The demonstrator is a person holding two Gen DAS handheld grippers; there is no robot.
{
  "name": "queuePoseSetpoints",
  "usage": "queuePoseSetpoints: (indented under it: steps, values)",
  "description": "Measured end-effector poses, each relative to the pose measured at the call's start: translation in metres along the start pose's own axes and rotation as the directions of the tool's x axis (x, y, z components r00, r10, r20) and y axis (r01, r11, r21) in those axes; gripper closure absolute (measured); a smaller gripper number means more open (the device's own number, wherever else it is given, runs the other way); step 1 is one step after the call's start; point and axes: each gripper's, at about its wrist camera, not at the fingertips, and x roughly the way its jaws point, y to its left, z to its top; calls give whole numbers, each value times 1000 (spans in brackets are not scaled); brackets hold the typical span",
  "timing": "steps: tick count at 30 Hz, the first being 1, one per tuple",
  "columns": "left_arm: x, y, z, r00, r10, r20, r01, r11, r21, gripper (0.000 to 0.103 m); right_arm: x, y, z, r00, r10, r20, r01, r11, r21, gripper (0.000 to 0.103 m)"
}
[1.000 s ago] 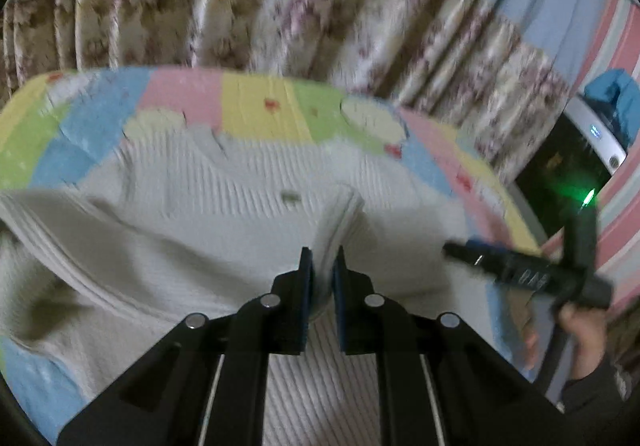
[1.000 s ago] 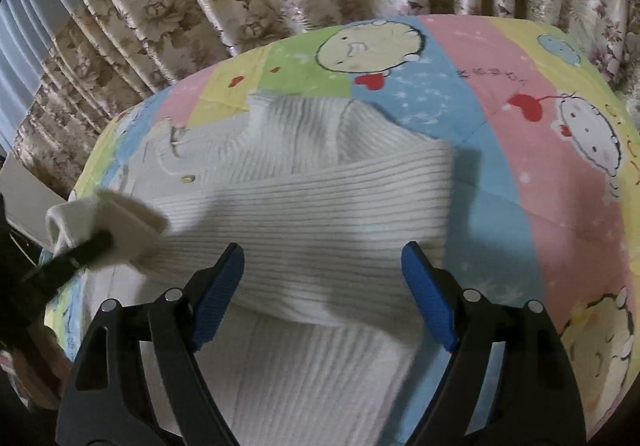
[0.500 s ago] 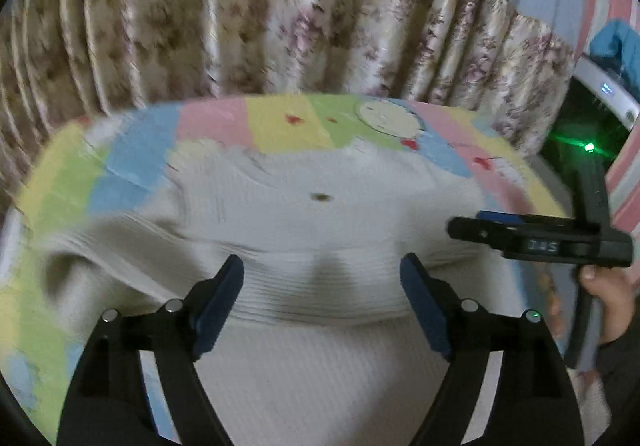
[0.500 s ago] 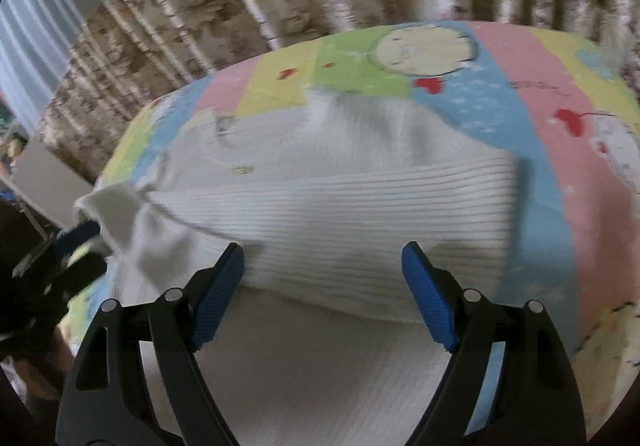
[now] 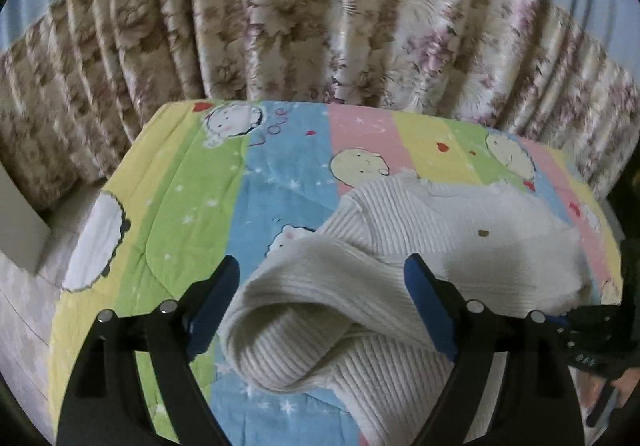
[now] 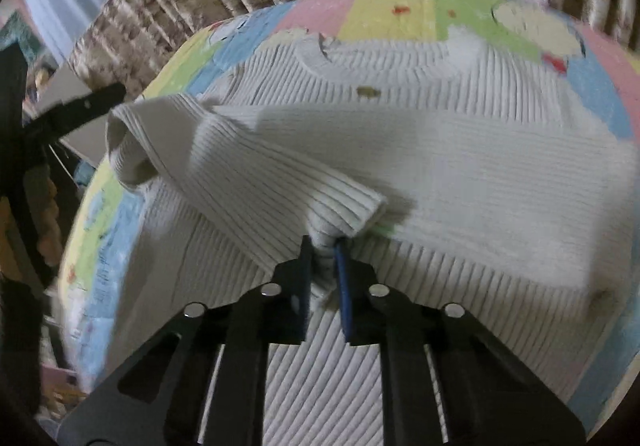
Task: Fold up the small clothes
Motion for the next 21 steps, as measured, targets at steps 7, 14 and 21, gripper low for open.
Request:
queuePoseSetpoints:
  steps: [7, 14, 21]
  values:
    - [-23, 19, 8, 999, 0, 50, 3, 999, -49, 18, -54, -9, 7, 928, -300, 218, 330, 937, -117, 94]
    - [-11, 15, 8, 1000, -3, 11, 3, 999, -36, 15, -69, -82, -21, 902, -409, 141, 410, 912, 19, 94]
    - [8, -48, -20, 998, -15, -54, 28, 968, 248, 16, -61, -85, -36, 910, -400, 113, 399, 916, 32, 93]
